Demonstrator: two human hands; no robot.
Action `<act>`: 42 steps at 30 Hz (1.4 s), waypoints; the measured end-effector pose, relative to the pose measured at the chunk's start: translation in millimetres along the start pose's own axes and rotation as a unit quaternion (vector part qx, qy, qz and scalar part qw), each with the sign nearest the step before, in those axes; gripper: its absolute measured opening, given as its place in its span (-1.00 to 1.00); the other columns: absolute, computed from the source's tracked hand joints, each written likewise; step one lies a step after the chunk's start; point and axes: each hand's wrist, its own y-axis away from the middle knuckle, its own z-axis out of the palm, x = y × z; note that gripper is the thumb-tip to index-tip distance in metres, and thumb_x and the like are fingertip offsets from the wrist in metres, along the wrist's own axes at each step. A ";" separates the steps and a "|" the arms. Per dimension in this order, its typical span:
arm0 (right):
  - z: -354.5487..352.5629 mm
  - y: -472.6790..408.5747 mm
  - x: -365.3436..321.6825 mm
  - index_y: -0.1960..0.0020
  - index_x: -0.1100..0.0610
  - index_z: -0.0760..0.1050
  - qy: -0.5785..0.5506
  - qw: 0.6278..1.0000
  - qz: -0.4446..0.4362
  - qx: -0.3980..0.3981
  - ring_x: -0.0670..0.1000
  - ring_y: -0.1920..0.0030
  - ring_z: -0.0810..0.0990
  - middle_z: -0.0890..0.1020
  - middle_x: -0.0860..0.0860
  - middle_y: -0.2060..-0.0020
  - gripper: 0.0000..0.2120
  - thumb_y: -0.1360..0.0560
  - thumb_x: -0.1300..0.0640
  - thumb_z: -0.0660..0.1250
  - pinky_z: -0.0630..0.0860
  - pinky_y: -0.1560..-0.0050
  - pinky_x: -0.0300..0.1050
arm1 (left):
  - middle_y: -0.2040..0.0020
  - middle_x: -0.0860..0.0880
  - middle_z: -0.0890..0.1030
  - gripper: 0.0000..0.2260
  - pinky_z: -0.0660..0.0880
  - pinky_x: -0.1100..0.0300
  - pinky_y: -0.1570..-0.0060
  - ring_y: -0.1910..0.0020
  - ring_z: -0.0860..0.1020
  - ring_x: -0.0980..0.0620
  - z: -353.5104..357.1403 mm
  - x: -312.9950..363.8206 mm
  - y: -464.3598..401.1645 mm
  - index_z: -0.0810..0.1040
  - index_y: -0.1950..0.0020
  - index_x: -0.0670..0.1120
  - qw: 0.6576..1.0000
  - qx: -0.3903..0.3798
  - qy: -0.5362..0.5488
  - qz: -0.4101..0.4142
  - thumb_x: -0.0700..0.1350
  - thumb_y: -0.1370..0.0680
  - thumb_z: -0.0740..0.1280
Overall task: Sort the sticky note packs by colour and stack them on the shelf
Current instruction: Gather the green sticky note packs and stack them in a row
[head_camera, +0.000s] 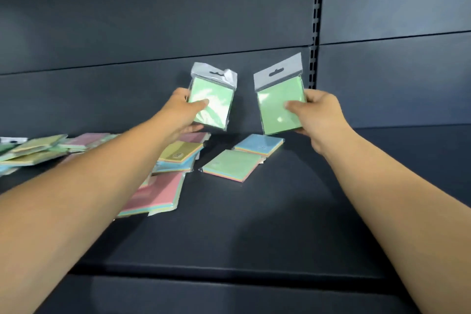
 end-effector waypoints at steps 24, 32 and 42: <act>247.6 265.2 -92.3 0.25 0.12 0.41 -0.221 0.965 -0.017 -0.139 0.00 0.22 0.55 0.57 -0.02 0.26 -0.76 -0.51 0.37 0.16 0.52 0.19 -0.11 | -0.17 -0.07 0.58 -0.94 0.56 0.24 0.31 -0.10 0.58 -0.03 -347.3 -56.5 230.4 0.50 0.01 -0.01 0.987 0.110 0.113 -0.026 -0.16 -0.56 0.28; 355.1 320.6 -106.6 0.25 0.06 0.46 -0.195 0.965 0.006 -0.176 -0.06 0.23 0.56 0.59 -0.02 0.21 -0.73 -0.52 0.36 0.19 0.51 0.15 -0.15 | -0.09 -0.05 0.59 -0.88 0.50 0.21 0.19 -0.10 0.56 -0.05 -467.6 -86.1 259.1 0.48 -0.10 -0.08 0.980 0.153 0.121 -0.044 -0.20 -0.58 0.25; 468.2 300.9 -112.1 0.25 0.05 0.53 -0.147 0.973 -0.022 -0.177 0.01 0.12 0.57 0.61 -0.07 0.24 -0.78 -0.47 0.32 0.30 0.52 0.05 -0.15 | 0.03 0.02 0.60 -0.89 0.47 0.29 0.20 0.08 0.57 0.09 -561.5 -128.0 214.5 0.49 0.09 0.00 0.980 0.177 0.084 -0.034 -0.20 -0.57 0.26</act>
